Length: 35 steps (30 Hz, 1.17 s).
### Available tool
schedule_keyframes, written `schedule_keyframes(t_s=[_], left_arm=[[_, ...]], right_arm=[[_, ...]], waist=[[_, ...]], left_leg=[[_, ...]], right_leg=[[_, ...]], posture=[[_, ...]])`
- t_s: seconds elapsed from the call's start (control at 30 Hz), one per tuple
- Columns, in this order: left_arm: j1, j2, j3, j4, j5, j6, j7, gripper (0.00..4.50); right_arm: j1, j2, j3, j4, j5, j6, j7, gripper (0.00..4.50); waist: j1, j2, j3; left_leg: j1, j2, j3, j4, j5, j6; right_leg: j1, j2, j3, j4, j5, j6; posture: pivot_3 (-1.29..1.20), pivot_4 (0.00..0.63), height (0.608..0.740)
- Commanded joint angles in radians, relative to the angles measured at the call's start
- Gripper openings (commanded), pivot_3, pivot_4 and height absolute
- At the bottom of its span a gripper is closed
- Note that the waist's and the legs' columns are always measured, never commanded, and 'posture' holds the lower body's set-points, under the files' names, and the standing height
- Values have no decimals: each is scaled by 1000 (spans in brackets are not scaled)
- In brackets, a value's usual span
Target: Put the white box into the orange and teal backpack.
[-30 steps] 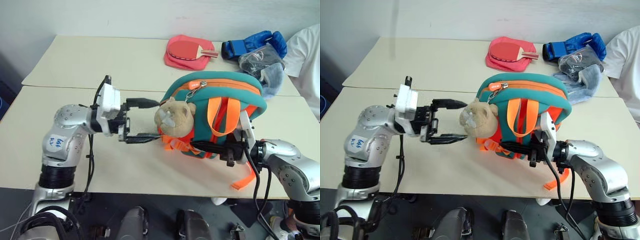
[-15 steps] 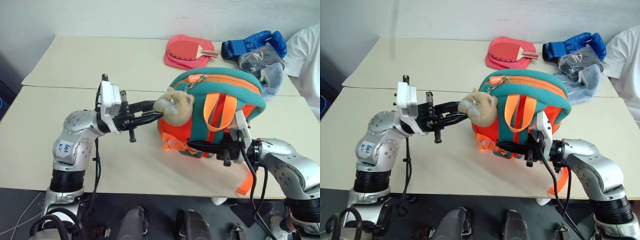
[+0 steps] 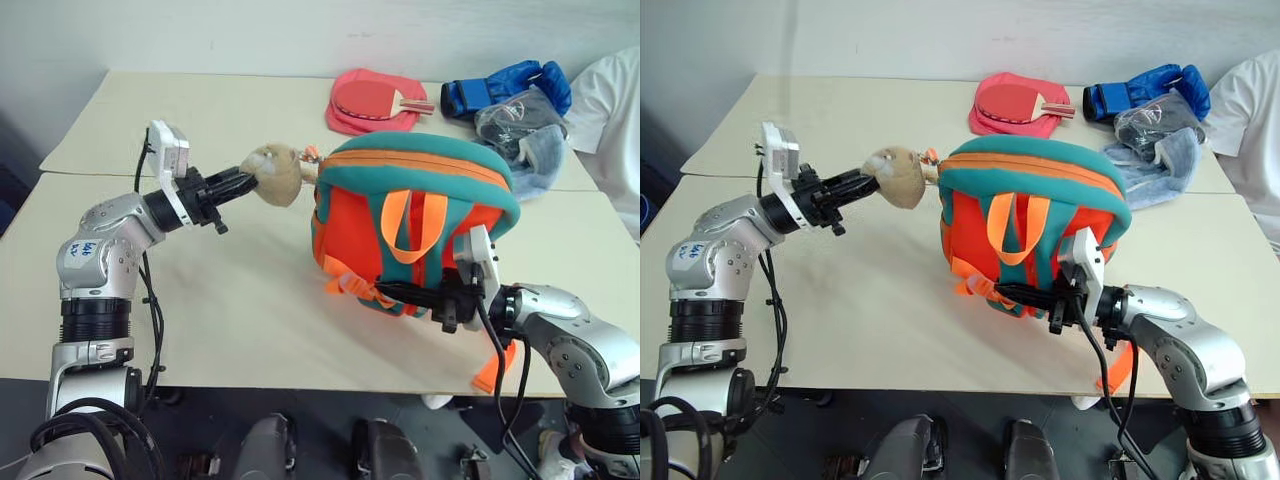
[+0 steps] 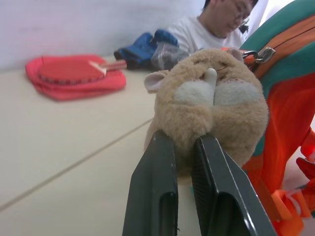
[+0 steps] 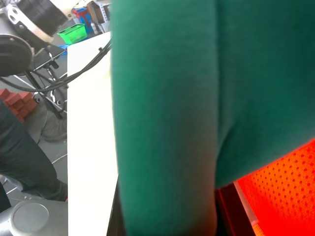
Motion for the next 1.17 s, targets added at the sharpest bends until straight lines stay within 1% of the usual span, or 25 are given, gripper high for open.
schedule_keyframes(t_s=[0.03, 0.13, 0.2, 0.27, 0.3, 0.33, 0.37, 0.43, 0.47, 0.53, 0.57, 0.6, 0.63, 0.7, 0.73, 0.77, 0.8, 0.83, 0.9, 0.93, 1.0, 1.07, 1.17], left_arm=[[54, 35, -125, 7, 106, 20, -27, 402], [93, 41, -200, 59, 189, -75, -61, 402], [107, 19, -198, 96, 199, -141, -68, 402], [141, 9, -193, 96, 195, -219, -107, 402], [152, 9, -187, 88, 189, -227, -117, 402], [168, 6, -155, 59, 157, -226, -120, 385], [183, 16, -123, 24, 131, -215, -121, 606], [213, 37, -74, -34, 101, -227, -137, 1104], [233, 55, -59, -62, 88, -225, -157, 1454], [343, 153, 1, -161, 31, -173, -246, 2110], [385, 191, 19, -196, 17, -157, -270, 2401], [429, 224, 36, -220, 18, -170, -289, 2750], [494, 257, 72, -235, 26, -213, -316, 3068], [590, 280, 153, -236, 43, -325, -335, 3733], [633, 281, 190, -221, 61, -409, -345, 4055], [664, 278, 215, -204, 84, -481, -342, 4382], [687, 274, 233, -193, 100, -522, -329, 4471], [704, 271, 244, -187, 108, -548, -318, 4471], [764, 251, 275, -212, 103, -551, -284, 4471], [792, 235, 282, -233, 137, -612, -253, 4471], [801, 191, 291, -258, 187, -692, -172, 4471], [805, 167, 294, -289, 188, -674, -119, 4471], [820, 159, 282, -312, 173, -649, -112, 4471]], right_arm=[[20, 8, -39, -45, 20, -9, -18, 0], [32, 21, -39, -57, 24, -13, -31, 0], [35, 31, -42, -60, 27, -16, -38, 0], [41, 48, -48, -56, 22, -31, -46, 0], [44, 55, -51, -55, 17, -43, -48, 0], [52, 64, -57, -50, 19, -47, -54, 326], [58, 68, -60, -37, -13, -89, -48, 702], [74, 62, -60, -16, -57, -145, -23, 1305], [84, 50, -58, -10, -77, -170, -4, 1709], [137, -12, -97, -19, -136, -233, 40, 2389], [159, -40, -114, -25, -154, -255, 63, 2690], [185, -66, -135, -33, -165, -277, 82, 3085], [223, -85, -199, -23, -154, -286, 90, 3436], [286, -120, -305, 40, -182, -359, 125, 4136], [304, -128, -347, 95, -201, -435, 168, 4489], [311, -132, -372, 143, -226, -506, 195, 4500], [316, -136, -388, 178, -233, -530, 209, 4500], [319, -139, -398, 203, -236, -546, 220, 4500], [323, -176, -407, 346, -292, -656, 290, 4500], [314, -189, -408, 420, -317, -714, 317, 4500], [279, -212, -385, 523, -353, -787, 346, 4500], [224, -218, -352, 582, -373, -837, 360, 4500], [156, -200, -301, 605, -397, -854, 349, 4500]], waist=[[-1, 0, 0], [-1, 0, 0], [-2, 0, 0], [-2, 0, 0], [-2, 0, 0], [-2, 0, 0], [-3, 0, 0], [-5, 0, 0], [-6, 0, 0], [-14, 0, 0], [-21, 1, 0], [-23, 1, 0], [-25, 1, 0], [-24, 2, 1], [-24, 2, 1], [-23, 2, 1], [-21, 2, 1], [-20, 2, 1], [-21, 2, 1], [-23, 2, 0], [-24, 3, 0], [-26, 3, 0], [-32, 3, 0]], left_leg=[[0, 0, 0, 0, 0, 0], [0, 0, 1, 0, 0, 0], [0, 1, 1, 0, 0, -1], [0, 1, 1, 0, 0, -1], [1, 1, 1, 0, 0, -1], [1, 1, 1, 0, 0, -1], [1, 1, 1, 0, 0, -1], [0, 1, 1, -1, -1, -1], [0, 1, 1, -1, -1, -1], [0, 1, 1, -1, -1, -1], [0, 1, 1, -2, -1, -1], [0, 0, 1, -3, -1, -1], [1, 0, 1, -4, -1, -1], [2, 1, 2, -4, -1, -1], [3, 0, 3, -5, -1, -1], [5, 0, 4, -6, -3, -1], [7, 0, 4, -7, -4, -2], [8, 0, 4, -7, -6, -5], [10, 0, 4, -8, -6, -6], [11, 0, 4, -10, -6, -6], [12, -1, 5, -13, -6, -6], [12, 0, 7, -13, -3, -3], [13, 1, 8, -13, -2, -4]], right_leg=[[0, 0, 0, 0, 0, 0], [0, 0, 1, 0, 0, 0], [-1, 1, 1, 0, 0, 0], [-1, 0, 1, 0, 0, 0], [-1, -1, 1, 0, 0, 0], [-1, -1, 2, 0, 0, 0], [-1, -2, 1, 0, 0, 0], [-1, -6, 1, 0, 0, 0], [-1, -6, 1, 0, 0, 0], [-1, -6, 1, 0, 0, 0], [-2, -6, 1, -1, 0, 0], [-2, -6, 1, -2, 0, 0], [-1, -6, 1, -2, 0, 0], [-1, -7, 1, -3, 0, 0], [1, -7, 2, -3, 0, 0], [1, -8, 3, -6, 0, 0], [2, -8, 3, -7, 0, 0], [3, -8, 3, -7, 0, 0], [4, -9, 6, -6, 0, -1], [4, -9, 9, -7, 1, -1], [4, -9, 10, -9, 1, -1], [3, -9, 9, -8, 1, -1], [2, -8, 8, -6, 1, -1]], posture=[[0, 150, 740], [0, 150, 740], [0, 150, 740], [0, 150, 740], [0, 150, 740], [0, 150, 740], [0, 150, 740], [0, 150, 740], [0, 150, 740], [0, 150, 740], [0, 150, 740], [0, 150, 740], [0, 150, 740], [0, 150, 740], [0, 150, 740], [0, 150, 740], [0, 150, 740], [0, 150, 740], [0, 150, 740], [0, 150, 740], [0, 150, 740], [0, 150, 740], [0, 150, 740]])
